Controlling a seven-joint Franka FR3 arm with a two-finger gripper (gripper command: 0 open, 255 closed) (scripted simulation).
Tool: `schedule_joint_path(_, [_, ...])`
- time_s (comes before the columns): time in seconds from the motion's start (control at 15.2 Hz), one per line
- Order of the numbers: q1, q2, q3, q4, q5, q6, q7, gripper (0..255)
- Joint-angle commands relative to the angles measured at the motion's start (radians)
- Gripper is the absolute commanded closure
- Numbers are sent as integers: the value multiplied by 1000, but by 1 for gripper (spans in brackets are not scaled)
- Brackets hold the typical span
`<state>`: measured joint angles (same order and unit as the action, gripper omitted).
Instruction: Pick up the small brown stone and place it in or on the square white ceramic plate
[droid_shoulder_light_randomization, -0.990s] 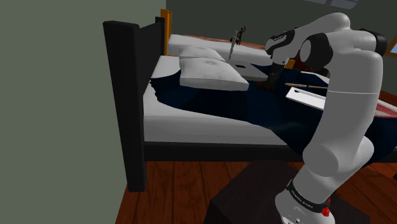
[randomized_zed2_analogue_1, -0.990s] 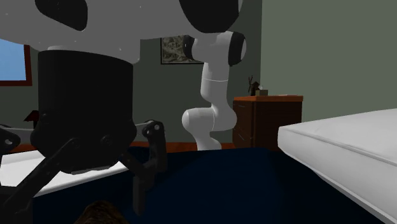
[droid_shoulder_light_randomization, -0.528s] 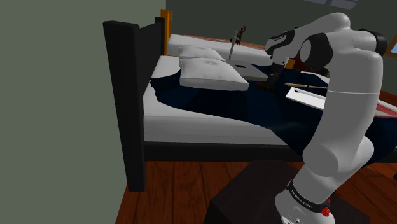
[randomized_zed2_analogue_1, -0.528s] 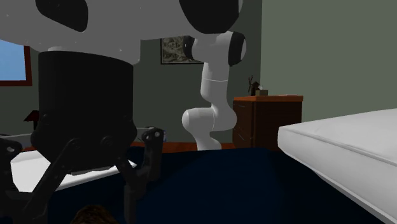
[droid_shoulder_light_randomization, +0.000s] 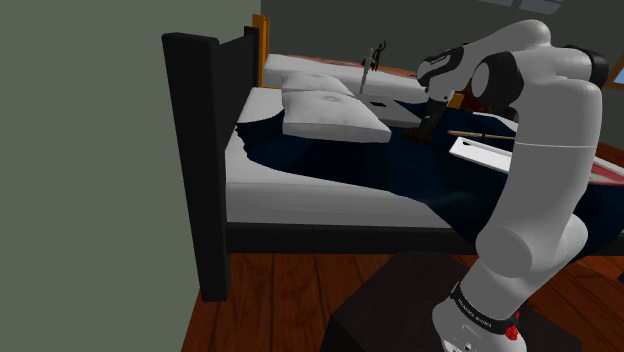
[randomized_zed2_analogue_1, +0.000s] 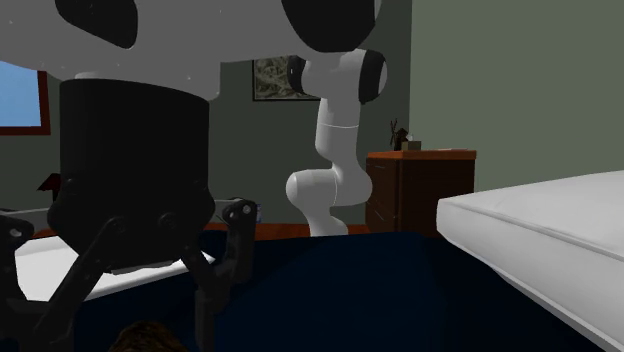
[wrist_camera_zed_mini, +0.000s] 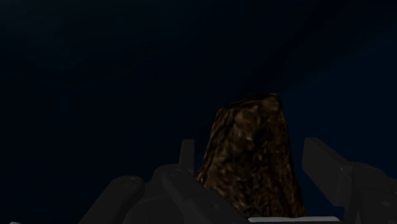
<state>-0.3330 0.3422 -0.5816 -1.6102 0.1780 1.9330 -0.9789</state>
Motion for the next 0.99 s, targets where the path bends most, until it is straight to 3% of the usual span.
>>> schedule_joint_path(0.0, [0,1,0,-2,0,0,1,255])
schedule_joint_path(0.92, [-14,-11,-9,174,-12,-183,10,255])
